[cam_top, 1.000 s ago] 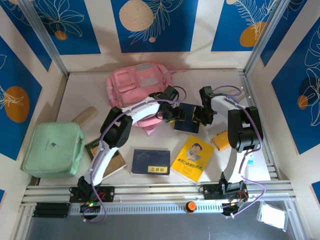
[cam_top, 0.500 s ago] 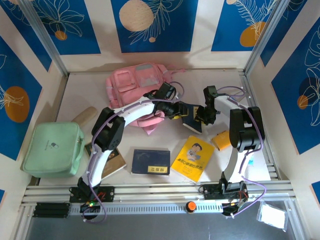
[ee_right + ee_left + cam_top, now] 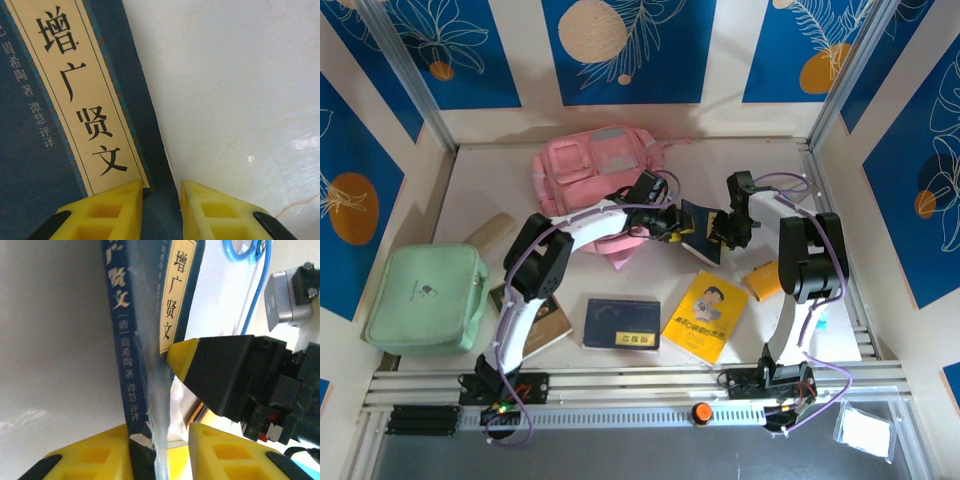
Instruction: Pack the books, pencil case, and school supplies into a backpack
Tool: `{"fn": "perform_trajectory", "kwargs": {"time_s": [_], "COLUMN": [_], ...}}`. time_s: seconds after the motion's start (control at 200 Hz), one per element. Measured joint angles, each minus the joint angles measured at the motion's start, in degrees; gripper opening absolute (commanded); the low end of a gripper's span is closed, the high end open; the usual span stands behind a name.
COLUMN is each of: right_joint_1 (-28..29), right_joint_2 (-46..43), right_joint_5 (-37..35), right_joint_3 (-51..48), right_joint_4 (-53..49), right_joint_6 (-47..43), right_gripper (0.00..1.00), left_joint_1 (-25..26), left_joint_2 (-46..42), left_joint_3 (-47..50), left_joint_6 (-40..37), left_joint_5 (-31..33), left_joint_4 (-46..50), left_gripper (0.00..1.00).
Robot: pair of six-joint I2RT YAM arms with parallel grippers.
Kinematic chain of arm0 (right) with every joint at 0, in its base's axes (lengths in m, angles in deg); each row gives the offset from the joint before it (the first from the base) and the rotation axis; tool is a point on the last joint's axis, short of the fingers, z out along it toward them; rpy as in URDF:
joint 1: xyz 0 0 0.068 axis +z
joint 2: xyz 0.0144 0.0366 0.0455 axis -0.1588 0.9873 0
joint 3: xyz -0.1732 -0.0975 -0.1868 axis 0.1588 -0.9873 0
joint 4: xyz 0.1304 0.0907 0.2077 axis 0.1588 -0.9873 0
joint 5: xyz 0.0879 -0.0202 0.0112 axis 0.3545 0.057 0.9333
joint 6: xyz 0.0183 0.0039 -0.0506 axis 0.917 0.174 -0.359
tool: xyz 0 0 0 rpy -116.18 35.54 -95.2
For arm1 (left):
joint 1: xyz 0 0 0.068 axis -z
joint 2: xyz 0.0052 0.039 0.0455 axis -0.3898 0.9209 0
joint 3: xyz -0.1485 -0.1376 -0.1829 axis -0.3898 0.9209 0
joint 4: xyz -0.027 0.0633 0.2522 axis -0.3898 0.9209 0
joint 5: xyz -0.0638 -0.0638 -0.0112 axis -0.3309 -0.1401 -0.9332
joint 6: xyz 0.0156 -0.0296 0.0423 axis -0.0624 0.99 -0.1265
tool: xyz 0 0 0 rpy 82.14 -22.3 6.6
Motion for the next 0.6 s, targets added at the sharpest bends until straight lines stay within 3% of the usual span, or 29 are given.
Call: {"fn": "perform_trajectory", "kwargs": {"time_s": [0.25, 0.425, 0.465, 0.595], "right_joint_1": [0.0, -0.02, -0.17, -0.98], "right_joint_2": [0.24, 0.17, -0.07, -2.84], "right_joint_5": [0.17, 0.17, 0.35, 2.01], "right_joint_3": [0.15, 0.11, -0.17, -3.5], "right_joint_4": [0.02, 0.26, 0.7, 4.37], "right_joint_6": [0.81, 1.11, 1.25, 2.36], "right_gripper": [0.24, 0.26, 0.28, 0.41], "left_joint_1": [0.0, -0.13, -0.28, -0.92], "left_joint_2": [0.39, 0.39, 0.39, -0.02], "left_joint_3": [0.79, 0.79, 0.83, 1.77], "left_joint_6": [3.02, 2.62, 1.95, -0.31], "left_joint_5": [-0.44, -0.24, -0.22, -0.17], "left_joint_4": [-2.64, -2.23, -2.03, -2.47], "left_gripper": [0.24, 0.04, 0.0, 0.0]}}
